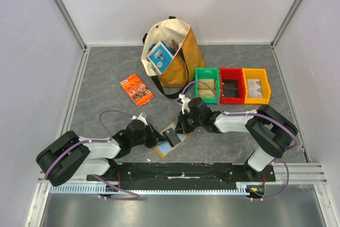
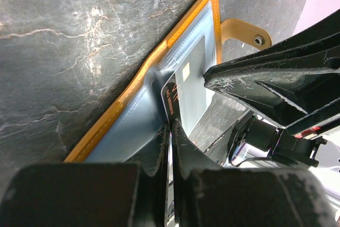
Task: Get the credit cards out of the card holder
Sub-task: Remove the credit card from the card holder.
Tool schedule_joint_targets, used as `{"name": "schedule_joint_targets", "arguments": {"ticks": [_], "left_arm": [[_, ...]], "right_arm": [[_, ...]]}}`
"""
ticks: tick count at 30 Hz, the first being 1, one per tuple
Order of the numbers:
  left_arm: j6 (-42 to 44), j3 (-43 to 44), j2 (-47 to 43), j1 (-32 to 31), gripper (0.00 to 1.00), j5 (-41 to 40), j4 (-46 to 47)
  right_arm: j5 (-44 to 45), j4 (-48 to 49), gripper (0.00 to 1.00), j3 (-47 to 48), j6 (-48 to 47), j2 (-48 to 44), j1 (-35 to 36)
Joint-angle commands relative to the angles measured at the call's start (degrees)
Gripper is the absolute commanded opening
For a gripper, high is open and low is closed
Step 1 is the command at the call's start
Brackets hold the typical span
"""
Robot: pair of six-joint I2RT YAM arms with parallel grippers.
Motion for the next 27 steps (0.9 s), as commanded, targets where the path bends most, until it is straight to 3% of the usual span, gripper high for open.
{"name": "schedule_joint_targets", "arguments": {"ticks": [1, 8, 16, 18, 23, 27], "left_arm": [[0.72, 0.40, -0.82, 0.19, 0.09, -0.17, -1.51], [-0.33, 0.22, -0.91, 0.28, 0.27, -2.19, 0.25], [-1.12, 2.07, 4.09, 0.28, 0.27, -2.55, 1.03], [-1.82, 1.55, 5.15, 0.28, 0.25, -2.19, 2.61], [-3.32, -0.21, 4.11, 0.28, 0.02, -2.37, 3.77], [-3.58, -1.35, -0.20, 0.28, 0.02, -3.95, -0.44]], "right_arm": [[2.66, 0.04, 0.10, -1.94, -0.31, 0.42, -0.05], [2.31, -0.14, 0.10, -2.47, -0.67, 0.86, -0.05], [2.13, -0.14, 0.09, -2.73, -0.67, 0.33, -0.14], [2.05, 0.03, 0.08, -2.90, -0.58, 0.25, -0.05], [3.10, 0.21, 0.08, -3.69, -0.23, -0.98, -1.02], [3.28, 0.12, 0.08, -4.31, -0.05, -1.16, -1.90]]}}
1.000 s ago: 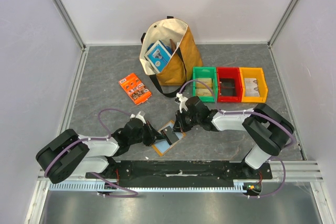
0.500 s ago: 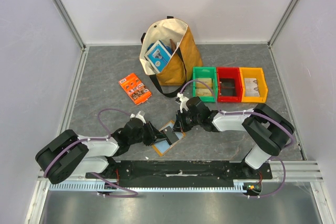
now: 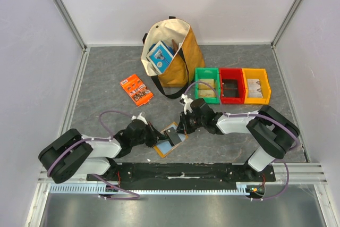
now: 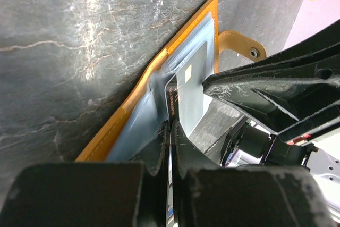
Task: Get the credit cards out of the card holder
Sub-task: Remove the credit card from the card holder.
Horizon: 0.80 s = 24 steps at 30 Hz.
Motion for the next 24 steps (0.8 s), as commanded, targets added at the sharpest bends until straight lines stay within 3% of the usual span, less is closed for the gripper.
{"name": "schedule_joint_targets", "arguments": {"ticks": [1, 11, 17, 22, 24], "left_arm": [[-1.64, -2.08, -5.03, 0.17, 0.02, -3.47, -5.34], [-1.99, -3.66, -19.00, 0.26, 0.02, -5.76, -18.09], [-0.59, -3.31, -33.49, 0.26, 0.02, -9.26, -28.63], [2.05, -1.47, -43.26, 0.26, 0.02, -12.78, -35.59], [2.40, -1.46, -45.90, 0.26, 0.02, -13.58, -36.12]], "right_arm": [[2.90, -2.70, 0.08, -1.97, -0.58, -0.31, -1.28], [2.20, -3.49, 0.07, -1.36, -0.23, 3.21, -2.60], [2.64, -4.81, 0.07, -0.66, -0.75, 0.23, -2.87], [3.51, -5.77, 0.13, 0.13, 0.39, -5.13, -2.96], [4.31, -5.86, 0.21, 0.31, 1.26, -8.11, -2.96]]}}
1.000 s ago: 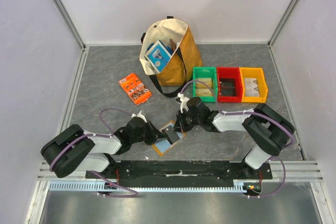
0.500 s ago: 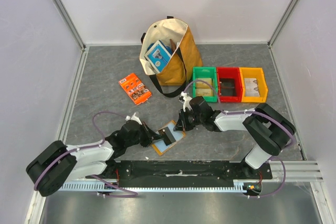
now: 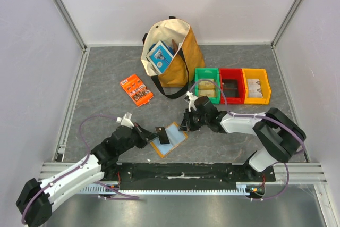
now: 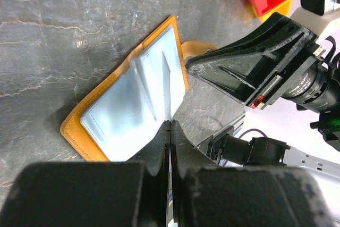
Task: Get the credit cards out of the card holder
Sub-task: Remove the credit card from the card holder, then place the credit card in the storage box.
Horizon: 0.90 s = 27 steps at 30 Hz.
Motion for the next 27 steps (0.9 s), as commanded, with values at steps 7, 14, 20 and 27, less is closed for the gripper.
{"name": "schedule_joint_targets", "arguments": {"ticks": [7, 14, 20, 27], "left_arm": [[2.42, 1.55, -7.04, 0.06, 0.02, -3.90, -3.03], [1.72, 1.55, -6.87, 0.06, 0.02, -3.63, 8.31], [1.90, 2.87, -5.38, 0.24, 0.02, -3.54, 14.28], [1.02, 2.69, -3.27, 0.15, 0.02, -2.66, 20.00]], "right_arm": [[1.62, 0.72, 0.62, -0.91, 3.55, -13.67, -0.40], [-3.05, 21.36, 0.83, -9.26, 18.83, -15.09, 0.83], [-4.62, 37.36, 0.84, -13.22, 28.69, -11.41, 2.24], [-6.03, 49.67, 0.70, -14.63, 34.23, -6.57, 2.68]]}}
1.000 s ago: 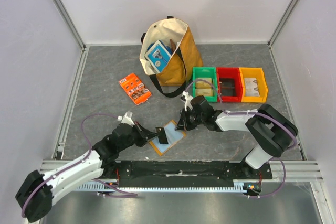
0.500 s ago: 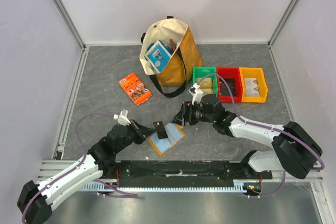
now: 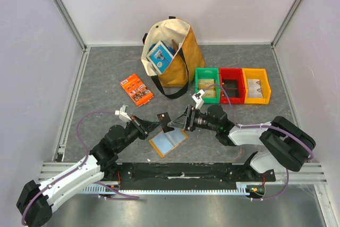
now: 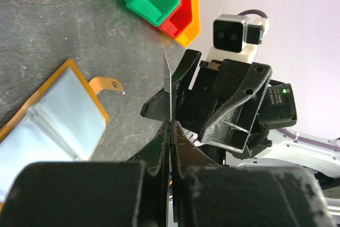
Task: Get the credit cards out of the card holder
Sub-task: Place the credit card in the storage box.
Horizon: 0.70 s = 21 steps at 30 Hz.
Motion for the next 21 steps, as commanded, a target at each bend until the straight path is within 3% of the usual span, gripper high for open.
{"name": "schedule_joint_targets", "arguments": {"ticks": [1, 3, 6, 8, 11, 16, 21], "left_arm": [[0.76, 1.91, 1.06, 0.15, 0.02, 0.07, 7.04], [0.67, 2.08, 1.41, 0.15, 0.02, 0.33, 7.22], [1.72, 2.43, 1.33, 0.15, 0.02, 0.60, 6.44], [4.00, 2.87, 0.71, 0.15, 0.07, 0.95, 4.60], [9.35, 5.85, -0.17, 0.41, 0.23, 1.12, -2.94], [24.63, 17.09, 0.62, 2.52, 0.60, 4.46, -19.46], [42.03, 29.57, 7.28, 4.02, 0.66, 10.33, -29.85]], "right_arm": [[-1.47, 13.71, 0.64, -1.06, 5.40, 2.37, 0.34], [-2.16, 14.77, 0.48, -0.88, 5.67, 2.99, 0.43], [-2.08, 14.25, 0.16, -1.06, 5.06, 2.47, 0.25], [-2.17, 12.15, 0.00, -0.97, 3.75, 1.33, -0.19], [-3.57, 5.30, 0.00, -0.10, -0.82, -1.65, -1.59], [-4.72, -18.76, 0.00, 6.49, -17.15, -9.56, -2.91], [-6.21, -37.50, 0.00, 12.99, -31.57, -13.88, -3.44]]}}
